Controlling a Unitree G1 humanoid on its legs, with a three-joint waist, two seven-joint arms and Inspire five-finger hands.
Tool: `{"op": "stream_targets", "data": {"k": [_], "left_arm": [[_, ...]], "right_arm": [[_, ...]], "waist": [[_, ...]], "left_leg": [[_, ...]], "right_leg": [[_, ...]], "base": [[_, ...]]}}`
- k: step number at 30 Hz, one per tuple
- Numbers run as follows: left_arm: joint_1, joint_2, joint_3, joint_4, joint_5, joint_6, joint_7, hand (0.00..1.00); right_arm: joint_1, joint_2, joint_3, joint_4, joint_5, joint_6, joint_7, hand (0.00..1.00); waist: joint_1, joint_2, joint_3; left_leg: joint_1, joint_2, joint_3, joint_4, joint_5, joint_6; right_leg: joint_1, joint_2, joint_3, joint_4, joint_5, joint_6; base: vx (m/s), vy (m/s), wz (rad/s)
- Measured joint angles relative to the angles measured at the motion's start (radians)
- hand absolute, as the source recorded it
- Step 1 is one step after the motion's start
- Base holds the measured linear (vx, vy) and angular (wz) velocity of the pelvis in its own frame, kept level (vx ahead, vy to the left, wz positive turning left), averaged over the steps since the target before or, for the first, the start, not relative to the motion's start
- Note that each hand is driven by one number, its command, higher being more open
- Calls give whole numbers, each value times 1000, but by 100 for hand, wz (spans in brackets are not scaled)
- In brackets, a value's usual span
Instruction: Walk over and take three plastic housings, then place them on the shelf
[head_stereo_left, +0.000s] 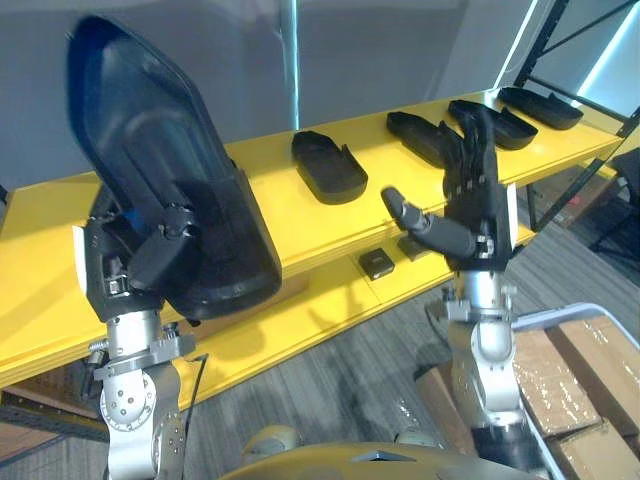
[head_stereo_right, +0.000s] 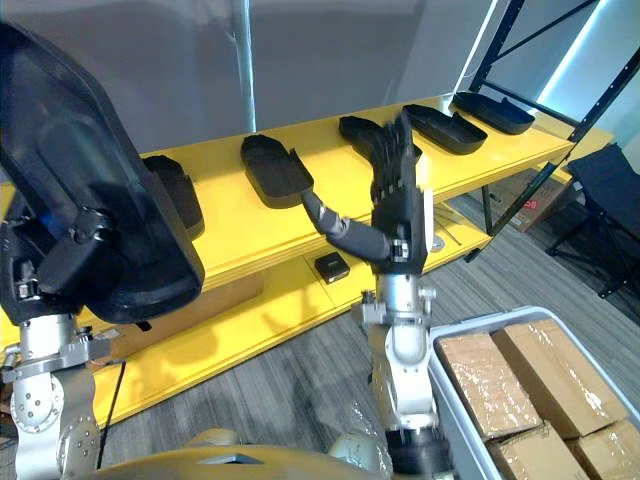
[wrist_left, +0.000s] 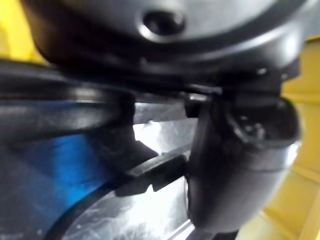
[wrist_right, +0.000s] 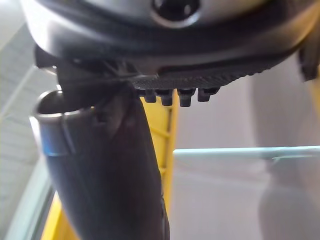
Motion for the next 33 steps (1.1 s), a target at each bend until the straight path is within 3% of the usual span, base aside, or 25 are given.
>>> {"op": "stream_targets", "data": {"k": [1,3,4,5,6,9,11,14,15,19,24,28,31,33], "left_arm": [[-32,0,-11,1,-7,0,0,0],[-49,-7,-32,2,-35,-1,-7,0],[-43,-15,-42,2,-56,-1,-10,0],[-36,-20,-47,3,-65,-1,-10,0],[-26,-59,-62,20,-79,3,-12,0],[12,-121,-74,22,-89,5,-31,0],[13,-136,-74,22,-91,4,-43,0],[7,-134,-80,22,-88,3,-84,0],[6,-128,-97,22,-90,-3,-95,0],[5,-92,-134,45,-63,-5,-79,0],[5,-78,-144,68,-34,3,-82,0],[19,-79,-160,67,-37,4,-82,0],[49,-77,-188,69,-41,7,-82,0],[45,-71,-219,78,-41,8,-80,0]], "right_arm": [[-30,-20,-5,-52,3,-15,0,100],[-37,-33,-13,-130,3,-39,8,100],[-37,-34,-14,-184,0,-53,16,100],[-39,-34,-15,-217,-2,-62,17,100],[-43,-56,-22,-220,-2,-68,22,100],[-51,-95,-56,-217,6,-34,22,100],[-50,-101,-79,-199,6,-2,22,100],[-20,-99,-119,-175,3,29,17,100],[12,-95,-134,-175,3,30,13,100],[85,-36,-150,-148,3,30,-2,100],[193,80,-144,-131,26,43,-38,100],[269,108,-113,-131,68,57,-36,100],[271,106,-90,-127,133,57,-20,100],[257,96,-91,-87,138,58,-8,100]], "waist": [[-18,1,-1],[-34,-9,-8],[-42,-27,-20],[-39,-65,-40],[-27,-35,-48],[-9,38,-71],[-2,40,-65],[-19,42,-65],[-16,27,-63],[-21,-13,-54],[-41,-14,-49],[-47,-6,-48],[-51,8,-25],[-53,8,48]], "left_leg": [[-1,11,-51,14,-16,-15],[0,11,-115,29,-32,-44],[3,3,-152,32,-50,-64],[15,-13,-172,28,-68,-87],[29,24,-172,32,-78,-105],[47,125,-48,-28,-48,-134],[67,153,40,-85,-9,-135],[75,181,197,-125,31,-127],[68,179,218,-147,49,-124],[52,152,204,-210,98,-125],[55,136,209,-237,115,-124],[70,134,235,-237,113,-124],[37,144,254,-123,86,-115],[-92,167,270,204,83,-118]], "right_leg": [[0,55,67,-132,9,13],[15,99,149,-259,37,46],[34,104,171,-335,75,50],[58,82,152,-376,153,61],[88,96,100,-366,141,77],[155,143,6,-421,126,47],[198,147,-40,-463,128,37],[262,143,-115,-530,142,30],[266,138,-128,-554,153,33],[264,140,-141,-618,194,38],[264,127,-140,-635,208,42],[264,125,-119,-634,207,43],[269,125,-101,-621,180,36],[305,104,-91,-595,165,28]], "base": [[235,-164,100],[263,-252,114],[406,-431,133],[428,-468,122],[356,-380,91],[255,-285,69],[150,-178,60],[74,-84,73],[-6,-14,39],[-33,-2,18],[-28,32,3],[-11,22,-13],[-26,22,-5],[-121,59,17]]}}
